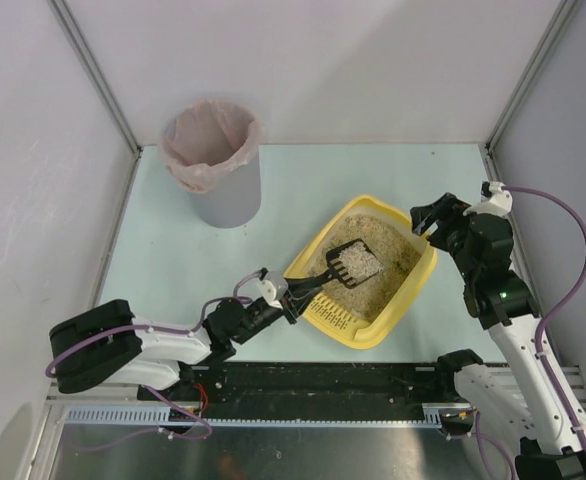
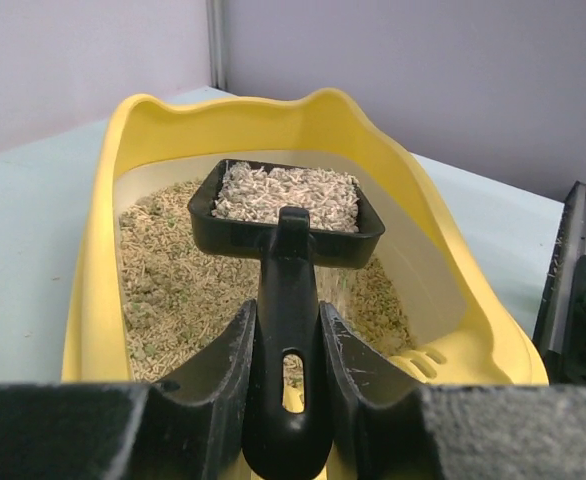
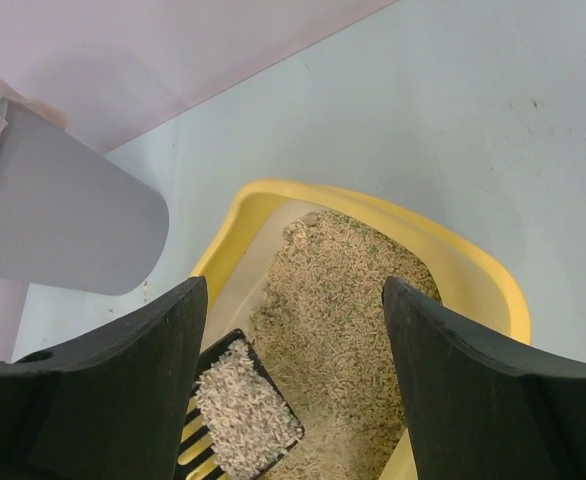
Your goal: Clean the litter box
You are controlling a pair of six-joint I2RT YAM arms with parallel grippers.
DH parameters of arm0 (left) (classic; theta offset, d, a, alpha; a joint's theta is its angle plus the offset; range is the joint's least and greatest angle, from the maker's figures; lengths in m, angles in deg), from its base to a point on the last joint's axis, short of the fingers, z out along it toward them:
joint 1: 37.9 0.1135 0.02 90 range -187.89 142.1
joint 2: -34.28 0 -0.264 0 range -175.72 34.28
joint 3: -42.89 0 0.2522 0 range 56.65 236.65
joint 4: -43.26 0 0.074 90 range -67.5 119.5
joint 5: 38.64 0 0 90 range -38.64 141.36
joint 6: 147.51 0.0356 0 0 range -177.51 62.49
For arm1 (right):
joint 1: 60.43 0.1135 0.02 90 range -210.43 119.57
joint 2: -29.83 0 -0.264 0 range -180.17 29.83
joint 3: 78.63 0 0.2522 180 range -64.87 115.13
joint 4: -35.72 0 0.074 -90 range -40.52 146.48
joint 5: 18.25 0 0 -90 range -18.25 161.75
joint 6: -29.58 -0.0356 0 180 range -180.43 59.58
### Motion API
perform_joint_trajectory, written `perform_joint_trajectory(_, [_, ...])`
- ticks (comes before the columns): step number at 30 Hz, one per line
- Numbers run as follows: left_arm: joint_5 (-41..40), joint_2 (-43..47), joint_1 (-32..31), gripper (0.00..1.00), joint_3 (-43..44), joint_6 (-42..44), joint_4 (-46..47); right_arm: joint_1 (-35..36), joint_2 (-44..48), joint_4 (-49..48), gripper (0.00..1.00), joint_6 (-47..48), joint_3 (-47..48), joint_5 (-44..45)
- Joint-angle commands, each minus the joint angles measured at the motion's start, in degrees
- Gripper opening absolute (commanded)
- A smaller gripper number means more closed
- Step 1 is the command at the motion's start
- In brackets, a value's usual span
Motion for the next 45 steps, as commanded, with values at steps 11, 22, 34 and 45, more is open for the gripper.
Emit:
perform_joint_trajectory(11, [-2.60,-0.24,-3.01,0.00,2.07,5.77,4.29,0.22,0.16,-3.01,0.76,1.69,-0.68,1.81])
perform_joint_trajectory(22, [-0.34,1.78,-1.61,0.00,1.10,4.20,4.20,0.22,0.43,-3.18,0.76,1.78,-0.85,1.99])
perform_joint_trajectory(34, [-4.19,0.90,-3.99,0.00,2.16,7.27,3.22,0.22,0.43,-3.53,0.76,1.52,-0.94,2.16])
perform_joint_trajectory(45, [1.43,0.11,-4.42,0.00,3.55,4.21,2.00,0.31,0.16,-4.32,0.76,1.17,-1.29,1.46])
